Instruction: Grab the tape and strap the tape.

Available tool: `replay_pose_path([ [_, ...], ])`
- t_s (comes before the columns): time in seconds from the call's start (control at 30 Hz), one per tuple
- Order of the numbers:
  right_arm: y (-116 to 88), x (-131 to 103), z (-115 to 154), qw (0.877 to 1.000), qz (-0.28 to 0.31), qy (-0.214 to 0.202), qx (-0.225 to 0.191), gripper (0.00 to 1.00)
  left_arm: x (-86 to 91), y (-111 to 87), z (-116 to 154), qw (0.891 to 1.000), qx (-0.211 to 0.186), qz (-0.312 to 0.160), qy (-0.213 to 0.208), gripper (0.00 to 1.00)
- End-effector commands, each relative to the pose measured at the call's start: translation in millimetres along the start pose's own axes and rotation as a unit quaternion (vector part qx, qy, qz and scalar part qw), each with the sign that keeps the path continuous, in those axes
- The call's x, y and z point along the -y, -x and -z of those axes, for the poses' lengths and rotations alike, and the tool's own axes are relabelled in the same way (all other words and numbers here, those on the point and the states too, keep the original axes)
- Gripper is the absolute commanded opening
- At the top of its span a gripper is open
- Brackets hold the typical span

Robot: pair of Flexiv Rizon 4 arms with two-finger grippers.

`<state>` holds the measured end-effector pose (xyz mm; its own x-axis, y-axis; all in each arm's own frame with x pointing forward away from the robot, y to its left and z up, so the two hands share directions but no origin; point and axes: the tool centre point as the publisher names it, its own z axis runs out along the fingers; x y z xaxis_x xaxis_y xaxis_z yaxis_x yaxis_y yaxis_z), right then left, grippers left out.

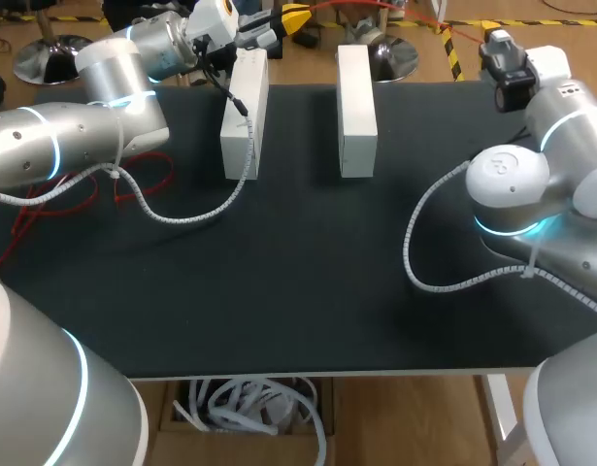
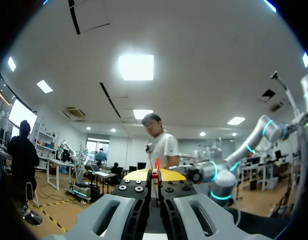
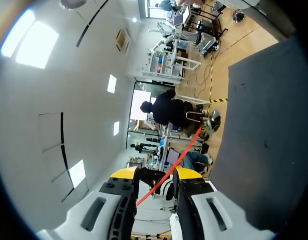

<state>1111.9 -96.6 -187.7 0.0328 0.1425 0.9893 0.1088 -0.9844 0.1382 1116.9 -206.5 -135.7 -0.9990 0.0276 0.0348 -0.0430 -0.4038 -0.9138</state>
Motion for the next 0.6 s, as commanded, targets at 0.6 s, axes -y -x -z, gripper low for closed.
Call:
replay_pose_path([
  [0.6, 1.0, -0.7, -8.9, 1.000, 0.008, -0.008, -0.003, 0.20, -0.6, 1.3, 0.0, 1.000, -0.001, 0.001, -0.001, 0.00],
])
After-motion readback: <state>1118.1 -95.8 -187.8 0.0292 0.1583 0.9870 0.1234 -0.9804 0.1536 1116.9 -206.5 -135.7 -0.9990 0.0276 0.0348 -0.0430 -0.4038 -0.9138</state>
